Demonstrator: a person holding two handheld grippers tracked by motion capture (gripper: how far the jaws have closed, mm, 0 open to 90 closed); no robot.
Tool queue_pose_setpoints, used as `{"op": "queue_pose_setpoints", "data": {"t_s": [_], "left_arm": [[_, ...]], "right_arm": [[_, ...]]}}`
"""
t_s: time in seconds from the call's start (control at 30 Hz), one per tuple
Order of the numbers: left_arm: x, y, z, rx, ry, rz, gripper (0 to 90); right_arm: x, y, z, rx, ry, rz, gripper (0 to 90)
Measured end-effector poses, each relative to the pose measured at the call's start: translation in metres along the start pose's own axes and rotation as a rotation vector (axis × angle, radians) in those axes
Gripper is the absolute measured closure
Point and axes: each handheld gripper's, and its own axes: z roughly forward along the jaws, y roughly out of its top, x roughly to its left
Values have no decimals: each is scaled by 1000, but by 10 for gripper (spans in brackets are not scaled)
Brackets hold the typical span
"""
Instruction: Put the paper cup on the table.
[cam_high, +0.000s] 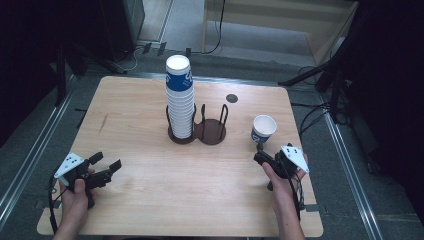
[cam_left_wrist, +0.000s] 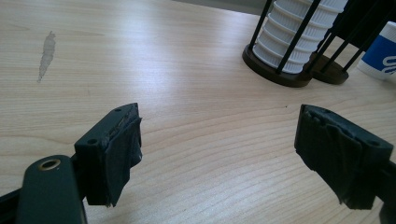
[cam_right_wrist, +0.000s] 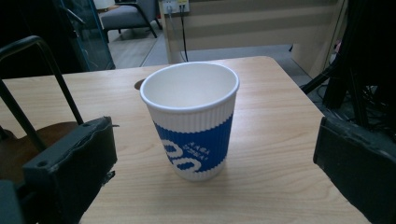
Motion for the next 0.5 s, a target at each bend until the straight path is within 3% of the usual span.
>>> {"op": "queue_pose_setpoints", "data": {"t_s": [0.5], "left_arm": [[0,0,0,-1,-1,1,156]], "right_arm": [[-23,-17,-25,7,-29,-11,0]]}}
